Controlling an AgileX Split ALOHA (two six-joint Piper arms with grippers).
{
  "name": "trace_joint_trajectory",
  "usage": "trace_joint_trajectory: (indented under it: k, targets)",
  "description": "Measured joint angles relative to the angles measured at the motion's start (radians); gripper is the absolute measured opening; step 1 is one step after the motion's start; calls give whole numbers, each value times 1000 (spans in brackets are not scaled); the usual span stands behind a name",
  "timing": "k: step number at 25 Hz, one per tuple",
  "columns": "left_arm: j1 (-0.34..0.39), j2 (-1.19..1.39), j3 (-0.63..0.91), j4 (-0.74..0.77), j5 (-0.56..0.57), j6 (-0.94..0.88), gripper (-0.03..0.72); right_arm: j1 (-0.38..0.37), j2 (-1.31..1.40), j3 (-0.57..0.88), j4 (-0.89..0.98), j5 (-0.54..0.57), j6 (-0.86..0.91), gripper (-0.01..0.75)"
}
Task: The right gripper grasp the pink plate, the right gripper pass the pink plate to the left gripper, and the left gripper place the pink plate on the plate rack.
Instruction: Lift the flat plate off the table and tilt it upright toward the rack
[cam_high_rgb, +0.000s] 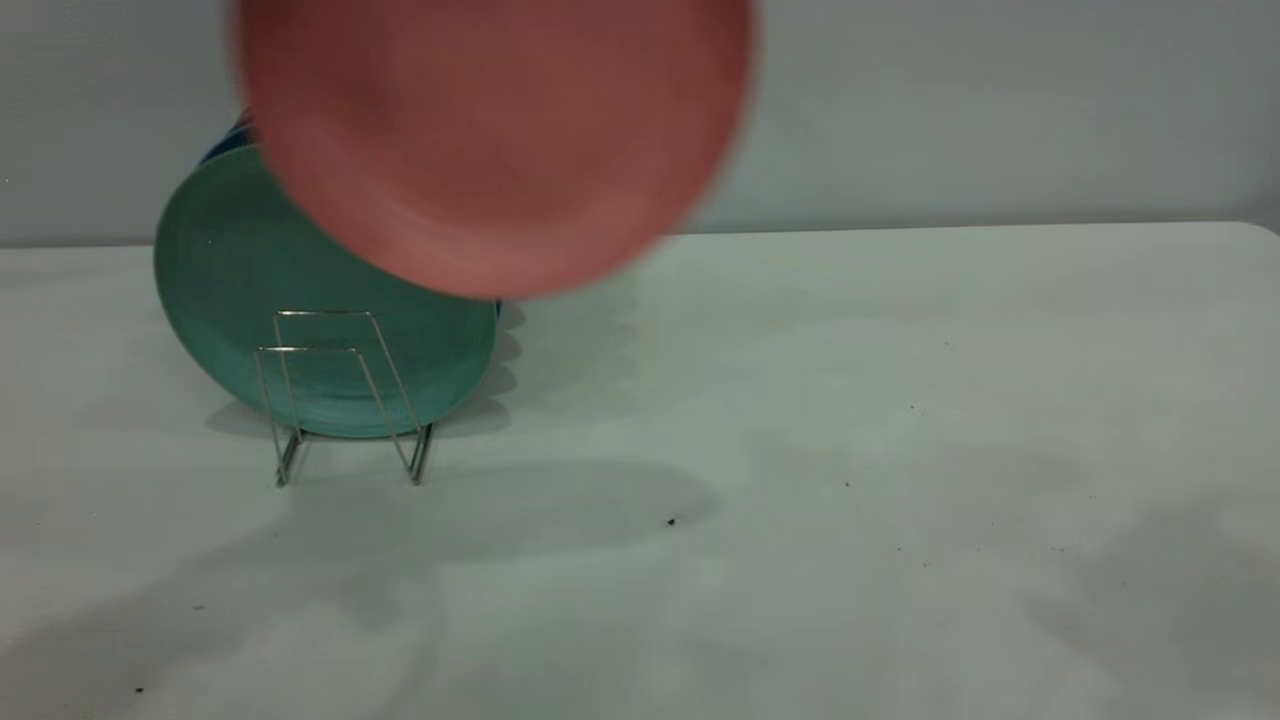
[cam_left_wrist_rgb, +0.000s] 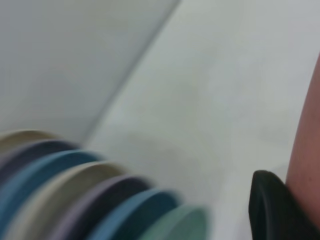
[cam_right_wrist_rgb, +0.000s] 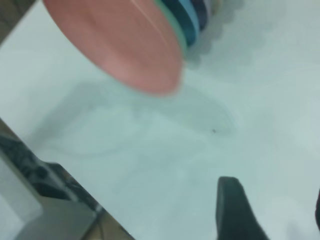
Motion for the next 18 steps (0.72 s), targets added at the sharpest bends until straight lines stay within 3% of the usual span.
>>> trace_joint_trajectory:
  k: [9,18]
  targets:
    - [190,-104,5,232,111,271,60,0,-401,283,-202,20,143,388]
    - [199,-61,5,187,65,623,60,0,-751,623,-379,12,279,388]
